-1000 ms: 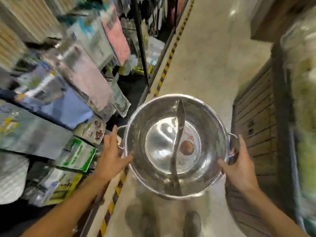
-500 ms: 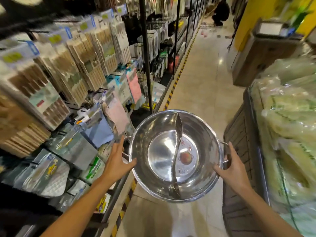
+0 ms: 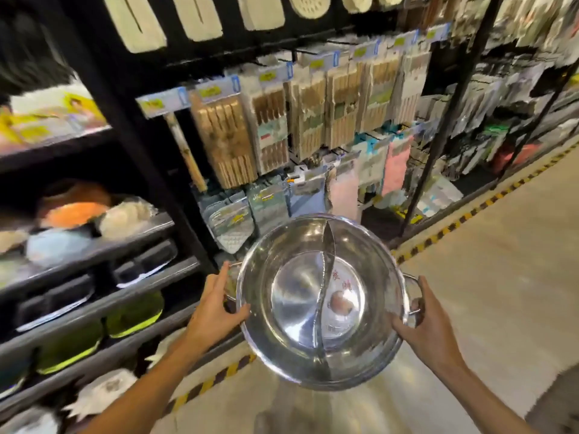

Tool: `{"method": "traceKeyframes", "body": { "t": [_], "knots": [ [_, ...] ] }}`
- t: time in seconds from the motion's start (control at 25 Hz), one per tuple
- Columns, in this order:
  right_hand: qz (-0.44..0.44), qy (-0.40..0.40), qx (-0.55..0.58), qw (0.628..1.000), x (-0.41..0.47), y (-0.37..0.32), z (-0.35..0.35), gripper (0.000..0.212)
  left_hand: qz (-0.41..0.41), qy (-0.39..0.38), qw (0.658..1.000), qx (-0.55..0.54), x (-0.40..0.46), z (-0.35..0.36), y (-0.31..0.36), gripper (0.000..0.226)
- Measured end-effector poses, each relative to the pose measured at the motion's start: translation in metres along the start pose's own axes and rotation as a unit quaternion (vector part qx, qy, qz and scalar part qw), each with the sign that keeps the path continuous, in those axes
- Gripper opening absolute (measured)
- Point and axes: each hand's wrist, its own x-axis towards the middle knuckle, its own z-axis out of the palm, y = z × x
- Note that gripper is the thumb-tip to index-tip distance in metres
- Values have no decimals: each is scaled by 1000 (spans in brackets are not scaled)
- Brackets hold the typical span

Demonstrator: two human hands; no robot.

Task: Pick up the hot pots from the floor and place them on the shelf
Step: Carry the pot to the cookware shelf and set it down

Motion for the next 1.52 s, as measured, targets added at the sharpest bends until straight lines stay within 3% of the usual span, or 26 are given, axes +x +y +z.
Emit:
{"method": "traceKeyframes", "body": {
  "t": [0.2, 0.36, 0.48, 0.6, 0.84, 1.24, 1.52],
  "knots": [
    [-102, -120, 40, 987, 3, -77, 90, 116, -169, 117, 978, 15, -131, -72, -61, 112],
    [-202, -235, 48, 950, -42, -171, 173, 110, -250, 222, 942, 1, -260, -131, -111, 114],
    [-268, -289, 46, 918, -103, -234, 232, 109, -303, 287, 909, 12, -367, -168, -142, 117],
    [-301, -344, 15, 889, -185, -292, 291, 117, -317, 341, 885, 23, -478, -203, -168, 105],
    [-367, -410, 22, 835, -370, -402, 396, 120, -394, 407, 823, 44, -678, -276, -223, 106],
    [-430, -508, 24, 746, -547, -576, 568, 119, -465, 486, 738, 51, -839, -379, -336, 117],
    [-448, -601, 74, 658, -662, -735, 742, 121, -519, 540, 658, 78, -905, -499, -427, 105]
  ]
}}
